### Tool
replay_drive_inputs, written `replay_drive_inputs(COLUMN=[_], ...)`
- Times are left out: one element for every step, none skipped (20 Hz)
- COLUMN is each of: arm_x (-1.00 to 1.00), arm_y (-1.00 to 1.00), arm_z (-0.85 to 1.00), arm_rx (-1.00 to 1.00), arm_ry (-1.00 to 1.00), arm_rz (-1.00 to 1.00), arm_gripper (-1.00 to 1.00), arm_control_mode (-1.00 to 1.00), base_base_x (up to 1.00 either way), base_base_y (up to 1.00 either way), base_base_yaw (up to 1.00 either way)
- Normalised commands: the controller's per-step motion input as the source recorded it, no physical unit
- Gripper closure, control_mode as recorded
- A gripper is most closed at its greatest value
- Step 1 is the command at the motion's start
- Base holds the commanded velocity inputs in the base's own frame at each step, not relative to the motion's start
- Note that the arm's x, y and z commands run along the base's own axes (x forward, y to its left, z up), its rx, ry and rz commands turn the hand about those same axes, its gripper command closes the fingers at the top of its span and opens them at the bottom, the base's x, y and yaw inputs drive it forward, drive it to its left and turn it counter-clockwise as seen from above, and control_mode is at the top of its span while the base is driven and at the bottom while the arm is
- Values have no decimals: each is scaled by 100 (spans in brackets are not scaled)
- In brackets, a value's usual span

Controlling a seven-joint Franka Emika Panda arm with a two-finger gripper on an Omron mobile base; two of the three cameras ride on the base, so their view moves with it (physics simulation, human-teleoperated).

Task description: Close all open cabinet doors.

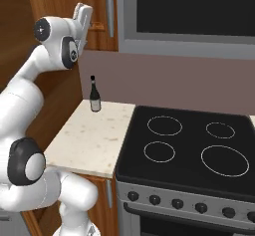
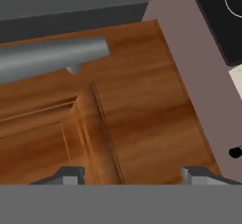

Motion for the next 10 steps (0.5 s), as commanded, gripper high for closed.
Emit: replay_drive_inputs(arm_x=[50, 51, 47, 48, 48, 35, 17, -18, -32, -36], arm_y=[-13, -12, -6, -3, -2, -4, -4, -3, 0, 0], arm_z=[-15, -15, -16, -17, -18, -18, -19, -16, -18, -19], arm_rx=[1, 1, 0, 0, 0, 0, 0, 0, -1, -2], arm_ry=[0, 0, 0, 0, 0, 0, 0, 0, 0, 0], arm_rz=[9, 10, 11, 13, 14, 17, 19, 29, 27, 20], arm_gripper=[-100, -100, -100, -100, -100, -100, -100, -100, -100, -100], arm_control_mode=[-100, -100, -100, -100, -100, -100, -100, -100, -100, -100], base_base_x=[0, 0, 0, 0, 0, 0, 0, 0, 0, 0], base_base_y=[0, 0, 0, 0, 0, 0, 0, 0, 0, 0], base_base_yaw=[0, 0, 0, 0, 0, 0, 0, 0, 0, 0])
